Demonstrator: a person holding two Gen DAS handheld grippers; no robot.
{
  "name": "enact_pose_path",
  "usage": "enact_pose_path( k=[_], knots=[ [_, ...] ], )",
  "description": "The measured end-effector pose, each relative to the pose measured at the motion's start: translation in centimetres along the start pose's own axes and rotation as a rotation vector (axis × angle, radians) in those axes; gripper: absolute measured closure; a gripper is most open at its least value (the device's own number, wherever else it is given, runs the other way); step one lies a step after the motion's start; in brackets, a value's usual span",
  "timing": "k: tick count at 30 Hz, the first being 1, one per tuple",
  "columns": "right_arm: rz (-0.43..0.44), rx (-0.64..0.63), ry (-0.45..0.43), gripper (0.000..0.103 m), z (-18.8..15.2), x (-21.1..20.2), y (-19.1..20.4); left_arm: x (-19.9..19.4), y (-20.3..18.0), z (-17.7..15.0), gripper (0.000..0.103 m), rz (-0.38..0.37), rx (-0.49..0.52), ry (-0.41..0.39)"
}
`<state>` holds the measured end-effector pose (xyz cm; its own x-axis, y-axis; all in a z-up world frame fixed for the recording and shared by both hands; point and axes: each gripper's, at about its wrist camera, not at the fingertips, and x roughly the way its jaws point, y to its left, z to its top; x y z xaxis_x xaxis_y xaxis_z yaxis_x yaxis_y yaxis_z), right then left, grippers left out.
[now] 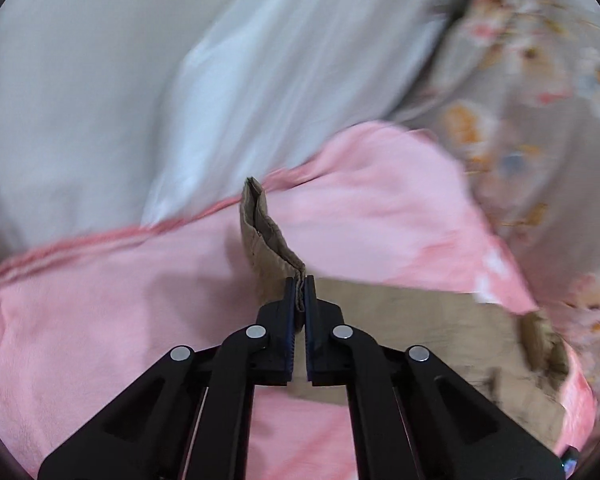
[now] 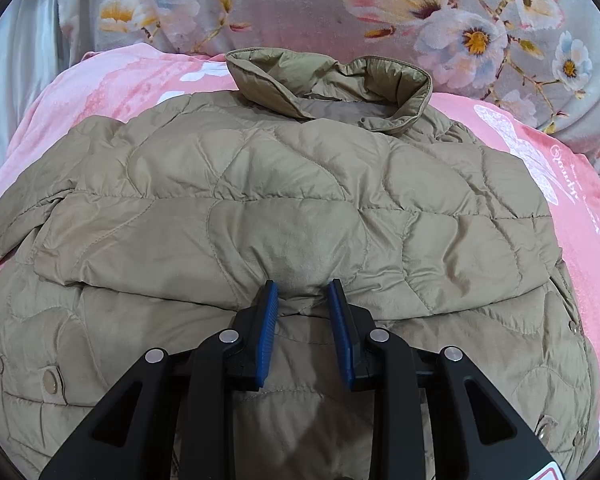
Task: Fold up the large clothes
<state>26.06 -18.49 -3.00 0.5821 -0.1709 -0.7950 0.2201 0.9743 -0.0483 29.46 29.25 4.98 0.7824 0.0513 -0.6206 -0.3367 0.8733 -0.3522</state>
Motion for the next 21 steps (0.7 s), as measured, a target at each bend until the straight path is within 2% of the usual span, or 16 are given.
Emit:
enact_pose_path(
  k=[2,5,7,9,11,14,18,19,21],
  knots=[
    [0.009,0.008,-0.005,0.076,0.0,-0.3,-0.2,-1.5,-3.8,0.6,0.101,-0.063,0.057,-0.023],
    [0.027,0.051,-0.012,0.077,-0.2,-2.0,-1.1,-4.3,-12.2,0.7,0.101,-0.198,0.186,-0.047],
    [0.060,0.095,-0.013,0.077,-0.8,-3.9,-2.6,-5.4,-16.8,-0.2,0.101,-0.263,0.255,-0.048],
    [0.054,0.110,-0.011,0.077,-1.5,-5.6,-4.1,-6.0,-21.9,-2.1,0.101,-0.333,0.327,-0.029],
    [0.023,0.115,-0.022,0.077,-2.6,-7.4,-5.9,-6.2,-26.0,-4.5,0.101,-0.390,0.388,-0.004],
    [-0.005,0.153,-0.021,0.076,-4.4,-9.2,-8.9,-5.4,-32.3,-10.2,0.101,-0.457,0.483,0.081],
    [-0.048,0.210,0.006,0.076,-6.8,-10.1,-12.6,-3.2,-37.2,-18.3,0.099,-0.467,0.569,0.210],
    [-0.055,0.216,0.009,0.076,-7.2,-10.1,-13.2,-2.7,-37.8,-19.6,0.095,-0.468,0.578,0.228],
    [-0.065,0.224,0.014,0.076,-7.8,-10.0,-14.2,-1.0,-38.8,-23.2,0.081,-0.481,0.589,0.277]
  ],
)
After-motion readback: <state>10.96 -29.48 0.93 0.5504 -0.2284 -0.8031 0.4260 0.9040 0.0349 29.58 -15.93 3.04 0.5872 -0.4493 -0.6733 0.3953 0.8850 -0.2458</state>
